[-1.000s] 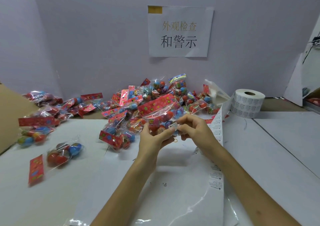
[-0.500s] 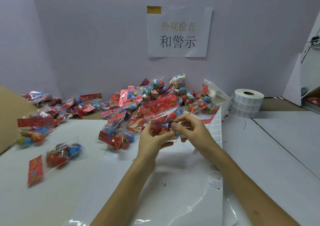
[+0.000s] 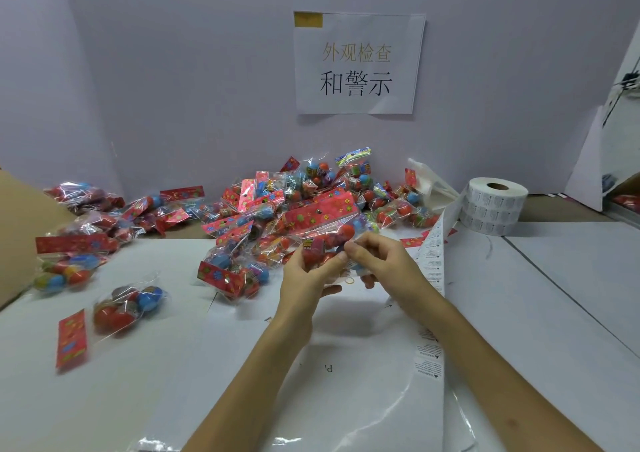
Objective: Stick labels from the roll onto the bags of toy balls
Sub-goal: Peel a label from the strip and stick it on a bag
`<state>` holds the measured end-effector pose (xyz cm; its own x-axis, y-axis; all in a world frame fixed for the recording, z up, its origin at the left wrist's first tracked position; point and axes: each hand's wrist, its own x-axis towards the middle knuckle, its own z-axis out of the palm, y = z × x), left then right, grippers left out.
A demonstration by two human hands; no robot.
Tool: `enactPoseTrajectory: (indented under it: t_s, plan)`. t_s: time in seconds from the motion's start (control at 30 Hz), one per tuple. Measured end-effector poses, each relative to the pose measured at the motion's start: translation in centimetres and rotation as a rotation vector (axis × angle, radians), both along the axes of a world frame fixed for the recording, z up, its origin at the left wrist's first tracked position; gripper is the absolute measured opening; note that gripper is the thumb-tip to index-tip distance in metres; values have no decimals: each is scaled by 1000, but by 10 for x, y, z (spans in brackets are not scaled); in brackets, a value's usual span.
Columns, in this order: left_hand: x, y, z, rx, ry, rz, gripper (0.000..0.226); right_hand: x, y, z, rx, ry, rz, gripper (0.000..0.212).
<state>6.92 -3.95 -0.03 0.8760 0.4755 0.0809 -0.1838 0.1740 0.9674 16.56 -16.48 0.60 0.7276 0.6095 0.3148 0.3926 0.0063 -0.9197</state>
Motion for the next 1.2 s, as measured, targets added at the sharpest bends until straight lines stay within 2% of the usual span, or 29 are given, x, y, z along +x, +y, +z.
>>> enactPoseTrajectory:
  t_s: [0.3, 0.47, 0.57, 0.93, 1.13, 1.2]
  plan:
    - [2, 4, -1, -45, 8, 43, 31, 0, 0, 1, 35, 96, 69, 43]
    - [2, 5, 0, -53, 13, 76, 31, 1, 0, 1, 31, 162, 101, 18]
    - [1, 6, 1, -74, 0, 80, 32, -1, 1, 1, 6, 139, 85, 11]
    - [1, 5, 1, -73, -8, 78, 24, -2, -1, 2, 23, 137, 102, 23]
    - [0, 5, 2, -90, -3, -62, 46, -2, 0, 3, 25, 117, 54, 16]
    - [1, 5, 1, -86, 6, -68, 43, -2, 0, 3, 25, 110, 46, 17]
